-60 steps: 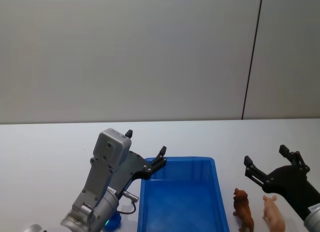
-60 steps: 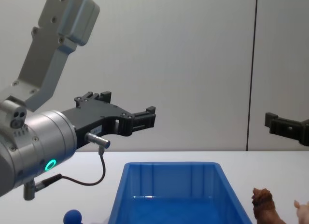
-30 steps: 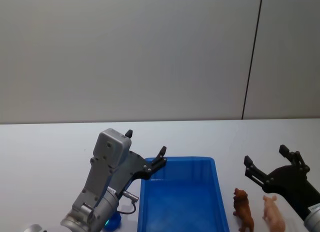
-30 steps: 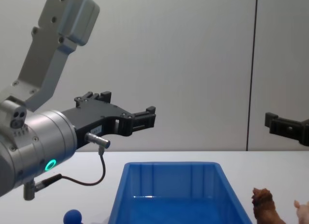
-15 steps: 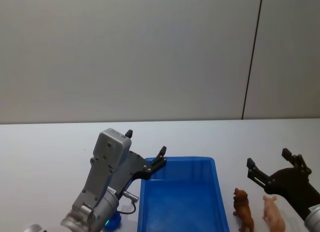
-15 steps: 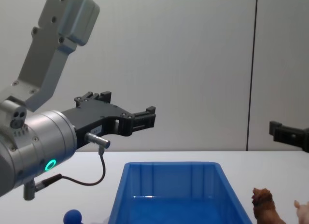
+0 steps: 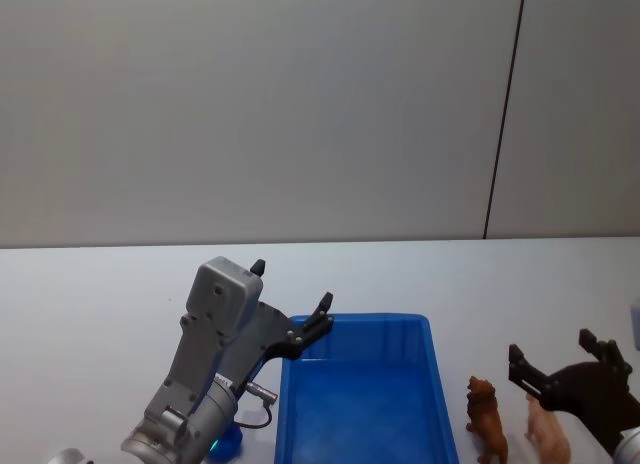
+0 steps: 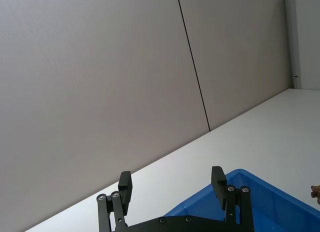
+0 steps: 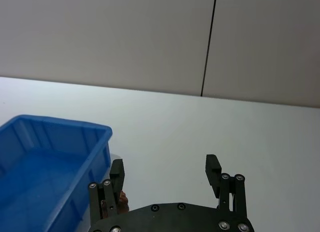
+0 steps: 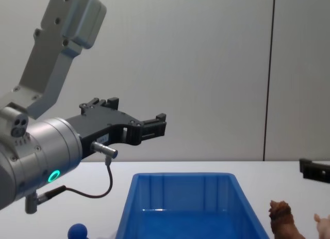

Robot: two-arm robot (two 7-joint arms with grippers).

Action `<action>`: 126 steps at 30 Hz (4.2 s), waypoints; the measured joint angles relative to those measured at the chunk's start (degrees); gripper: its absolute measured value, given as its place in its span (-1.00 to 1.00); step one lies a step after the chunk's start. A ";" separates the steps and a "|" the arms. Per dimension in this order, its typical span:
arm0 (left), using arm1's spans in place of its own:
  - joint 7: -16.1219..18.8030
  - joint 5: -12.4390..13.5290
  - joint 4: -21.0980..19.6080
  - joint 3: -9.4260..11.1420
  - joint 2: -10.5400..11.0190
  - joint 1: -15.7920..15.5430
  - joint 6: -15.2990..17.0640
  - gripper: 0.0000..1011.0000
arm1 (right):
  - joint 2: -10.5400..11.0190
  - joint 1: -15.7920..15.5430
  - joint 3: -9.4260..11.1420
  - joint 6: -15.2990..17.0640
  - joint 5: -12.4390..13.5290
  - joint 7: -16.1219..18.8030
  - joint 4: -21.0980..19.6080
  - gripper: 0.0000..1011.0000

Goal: Pick up the two dolls from the table and place them into the box.

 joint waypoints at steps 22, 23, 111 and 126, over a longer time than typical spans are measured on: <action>0.00 0.00 0.00 0.00 0.00 0.00 0.00 0.98 | 0.34 -2.69 0.21 7.68 -0.67 -2.64 -1.43 0.98; 0.00 0.00 0.00 0.00 0.00 0.00 0.00 0.98 | 0.32 -2.79 0.16 7.89 -0.77 -2.61 -1.26 0.98; 0.00 0.00 0.00 0.00 0.00 0.00 0.00 0.98 | -7.99 8.98 -4.23 4.91 -4.28 23.65 6.22 0.47; 0.00 0.00 0.00 0.00 0.00 0.00 0.00 0.98 | -7.35 8.29 -3.84 4.35 -4.61 19.47 5.50 0.98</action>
